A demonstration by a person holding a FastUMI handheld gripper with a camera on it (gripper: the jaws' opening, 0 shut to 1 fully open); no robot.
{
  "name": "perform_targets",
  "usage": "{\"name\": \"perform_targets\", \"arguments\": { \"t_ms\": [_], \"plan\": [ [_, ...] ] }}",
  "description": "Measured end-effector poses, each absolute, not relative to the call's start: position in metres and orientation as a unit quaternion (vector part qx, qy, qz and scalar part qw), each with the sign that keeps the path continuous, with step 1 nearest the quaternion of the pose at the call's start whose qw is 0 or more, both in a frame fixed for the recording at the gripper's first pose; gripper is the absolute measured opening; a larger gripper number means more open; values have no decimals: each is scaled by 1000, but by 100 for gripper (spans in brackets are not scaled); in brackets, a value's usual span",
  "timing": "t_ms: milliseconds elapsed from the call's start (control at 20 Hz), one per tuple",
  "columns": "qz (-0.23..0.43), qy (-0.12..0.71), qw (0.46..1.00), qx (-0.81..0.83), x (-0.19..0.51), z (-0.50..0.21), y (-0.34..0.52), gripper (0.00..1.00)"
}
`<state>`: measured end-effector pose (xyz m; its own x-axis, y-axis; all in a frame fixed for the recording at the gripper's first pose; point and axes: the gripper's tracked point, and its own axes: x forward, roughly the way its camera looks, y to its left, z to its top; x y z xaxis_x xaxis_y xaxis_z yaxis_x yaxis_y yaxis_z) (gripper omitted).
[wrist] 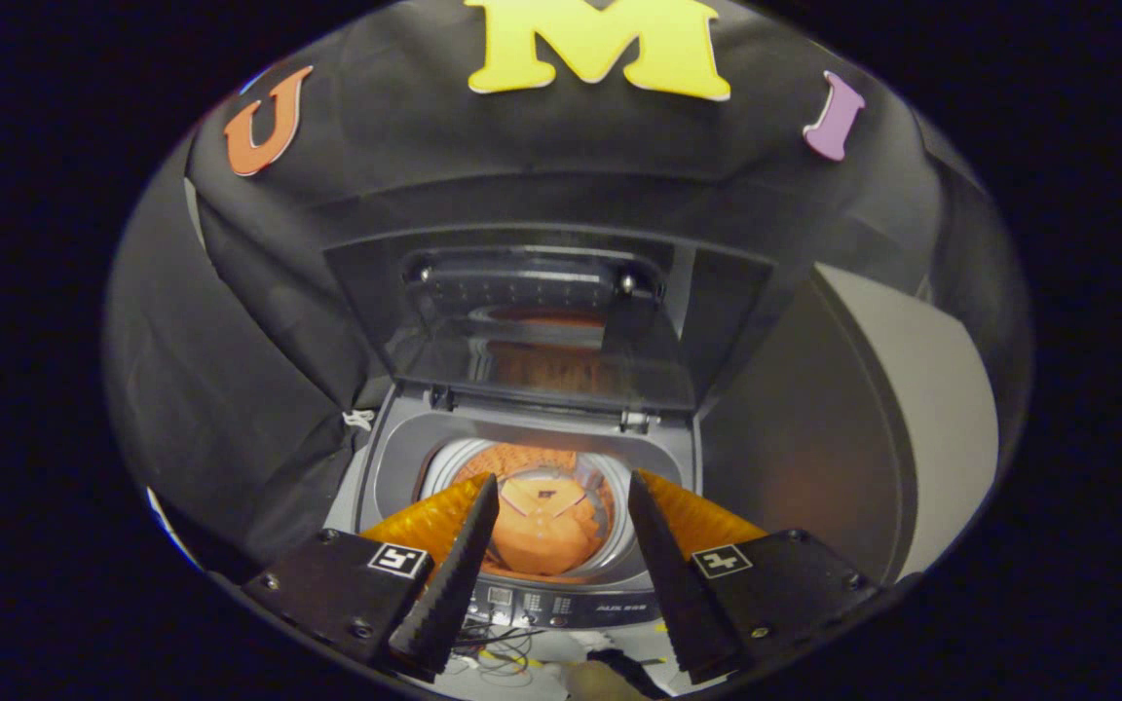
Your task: Put the clothes into the washing machine and then close the washing machine lid.
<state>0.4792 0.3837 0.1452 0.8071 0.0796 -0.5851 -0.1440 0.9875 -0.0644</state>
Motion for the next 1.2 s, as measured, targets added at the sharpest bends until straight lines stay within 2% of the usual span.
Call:
{"name": "perform_targets", "arguments": {
  "t_ms": [300, 750, 1000, 1200],
  "plan": [
    [64, 225, 970, -64, 487, 211, 398, 85],
    [56, 166, 984, -34, 528, 280, 421, 85],
    [44, 145, 988, -30, 563, 299, 425, 85],
    [32, 158, 987, -22, 589, 300, 427, 85]
  ]
}}
